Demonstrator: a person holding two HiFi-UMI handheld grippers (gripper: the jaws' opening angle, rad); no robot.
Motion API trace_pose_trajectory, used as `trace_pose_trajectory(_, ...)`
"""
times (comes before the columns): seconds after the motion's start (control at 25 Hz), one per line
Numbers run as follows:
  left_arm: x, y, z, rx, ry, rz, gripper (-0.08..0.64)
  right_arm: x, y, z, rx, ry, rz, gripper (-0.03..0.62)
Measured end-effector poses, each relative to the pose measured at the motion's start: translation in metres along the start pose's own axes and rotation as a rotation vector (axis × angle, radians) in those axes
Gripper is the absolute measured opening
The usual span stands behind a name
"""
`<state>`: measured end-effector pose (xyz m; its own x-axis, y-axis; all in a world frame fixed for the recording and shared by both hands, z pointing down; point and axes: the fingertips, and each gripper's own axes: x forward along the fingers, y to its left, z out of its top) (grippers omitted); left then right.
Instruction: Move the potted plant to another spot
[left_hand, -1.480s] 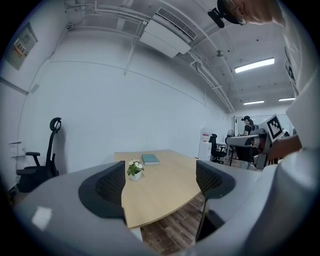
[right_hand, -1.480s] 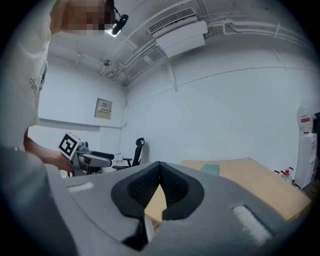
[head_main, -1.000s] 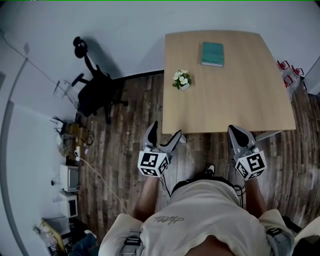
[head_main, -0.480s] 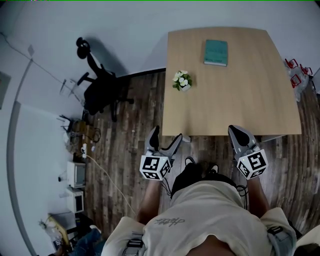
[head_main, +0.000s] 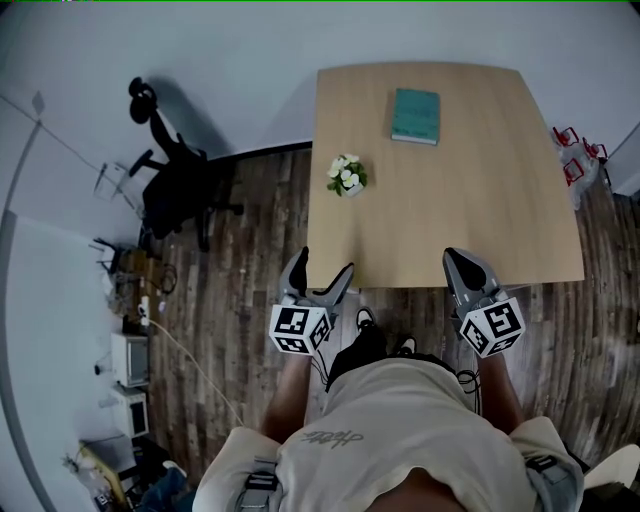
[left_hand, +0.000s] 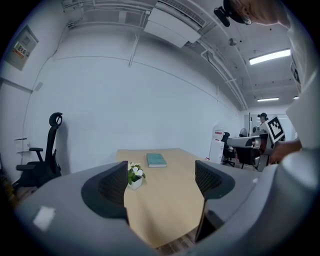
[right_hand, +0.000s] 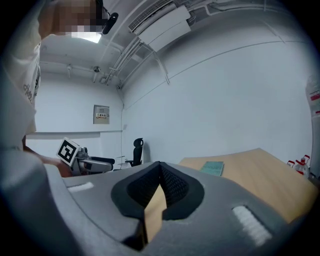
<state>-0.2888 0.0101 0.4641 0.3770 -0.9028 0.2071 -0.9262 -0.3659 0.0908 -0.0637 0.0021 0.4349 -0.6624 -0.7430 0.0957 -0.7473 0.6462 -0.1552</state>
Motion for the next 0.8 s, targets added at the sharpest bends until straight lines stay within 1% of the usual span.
trace_pose_trajectory(0.12, 0.014, 0.008, 0.015, 0.004, -0.02, -0.019, 0.44, 0.017, -0.002, 0.013, -0.021, -0.002, 0.007, 0.002)
trace_pose_trajectory(0.2, 0.02, 0.019, 0.023, 0.016, -0.026, -0.016, 0.44, 0.029, 0.0, 0.021, -0.027, -0.009, 0.014, 0.002)
trace_pose_trajectory(0.32, 0.031, 0.037, 0.028, 0.013, -0.03, -0.014, 0.44, 0.047, 0.001, 0.029, -0.044, -0.012, 0.029, 0.002)
trace_pose_trajectory(0.44, 0.039, 0.051, 0.031, 0.005, -0.037, -0.03, 0.44, 0.063, 0.005, 0.037, -0.05, -0.016, 0.039, 0.002)
trace_pose_trajectory(0.6, 0.049, 0.072, 0.022, -0.006, -0.017, -0.054, 0.44, 0.083, 0.013, 0.039, -0.063, 0.002, 0.03, 0.002)
trace_pose_trajectory(0.8, 0.067, 0.095, 0.009, -0.045, 0.004, -0.073, 0.44, 0.1, 0.01, 0.036, -0.102, 0.022, -0.034, 0.002)
